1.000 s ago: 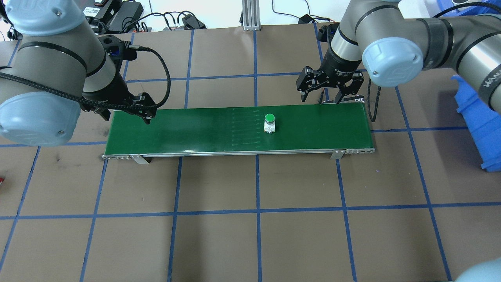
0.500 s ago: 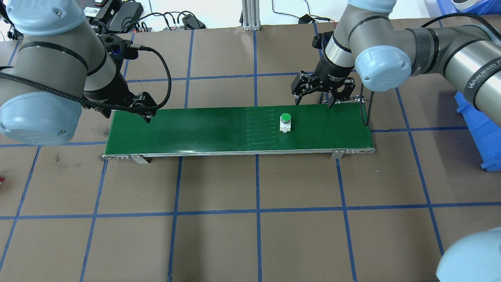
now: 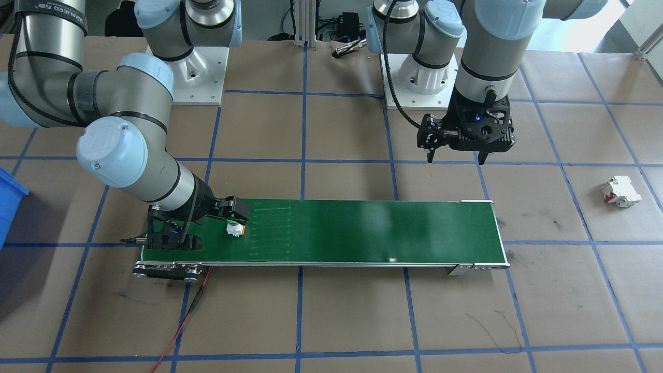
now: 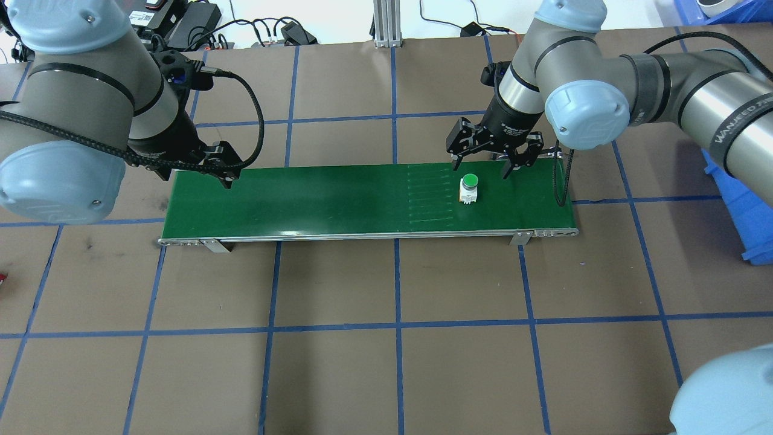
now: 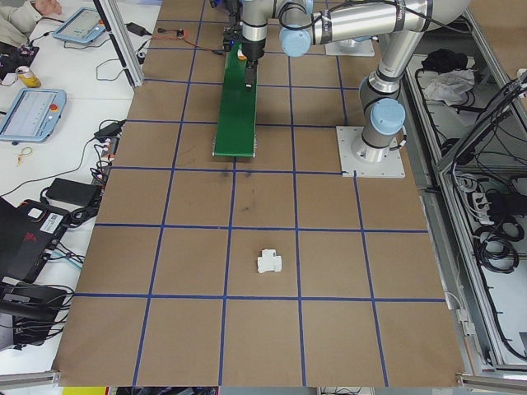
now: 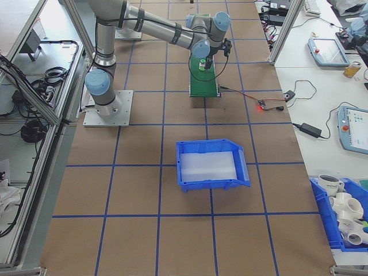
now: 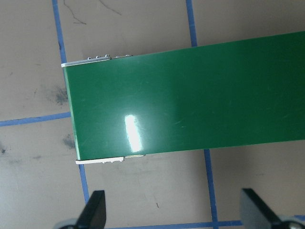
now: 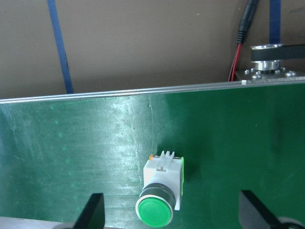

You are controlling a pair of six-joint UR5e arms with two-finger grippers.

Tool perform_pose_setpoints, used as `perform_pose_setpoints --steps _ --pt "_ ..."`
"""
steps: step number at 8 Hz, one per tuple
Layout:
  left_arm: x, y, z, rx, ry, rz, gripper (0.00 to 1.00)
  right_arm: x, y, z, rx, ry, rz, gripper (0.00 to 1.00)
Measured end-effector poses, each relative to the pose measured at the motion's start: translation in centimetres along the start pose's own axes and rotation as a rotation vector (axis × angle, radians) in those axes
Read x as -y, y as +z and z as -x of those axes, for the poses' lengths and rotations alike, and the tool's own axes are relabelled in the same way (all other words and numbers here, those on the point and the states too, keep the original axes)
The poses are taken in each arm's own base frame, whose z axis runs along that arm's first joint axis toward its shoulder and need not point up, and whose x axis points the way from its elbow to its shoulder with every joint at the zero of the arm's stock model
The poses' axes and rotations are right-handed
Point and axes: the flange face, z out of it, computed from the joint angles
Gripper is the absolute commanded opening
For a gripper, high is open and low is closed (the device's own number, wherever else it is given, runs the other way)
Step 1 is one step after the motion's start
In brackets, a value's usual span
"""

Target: Move button from left to right

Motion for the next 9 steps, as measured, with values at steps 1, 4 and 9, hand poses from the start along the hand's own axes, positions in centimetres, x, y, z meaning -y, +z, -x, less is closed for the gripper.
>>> perform_pose_setpoints --steps 1,4,9 --pt "0.0 0.0 0.0 -0.001 0.002 0.0 1.0 0.1 0.7 -0.5 -0.039 0.005 0.008 0.82" --pt "-0.1 -0.1 -0.1 -0.002 0.014 -0.002 1.0 0.7 1.9 -1.6 -0.112 0.005 0.022 0.0" --pt "-0.1 -0.4 0.0 0.003 0.044 -0.009 1.0 1.6 -0.5 -5.1 -0.254 -0.014 -0.006 0.0"
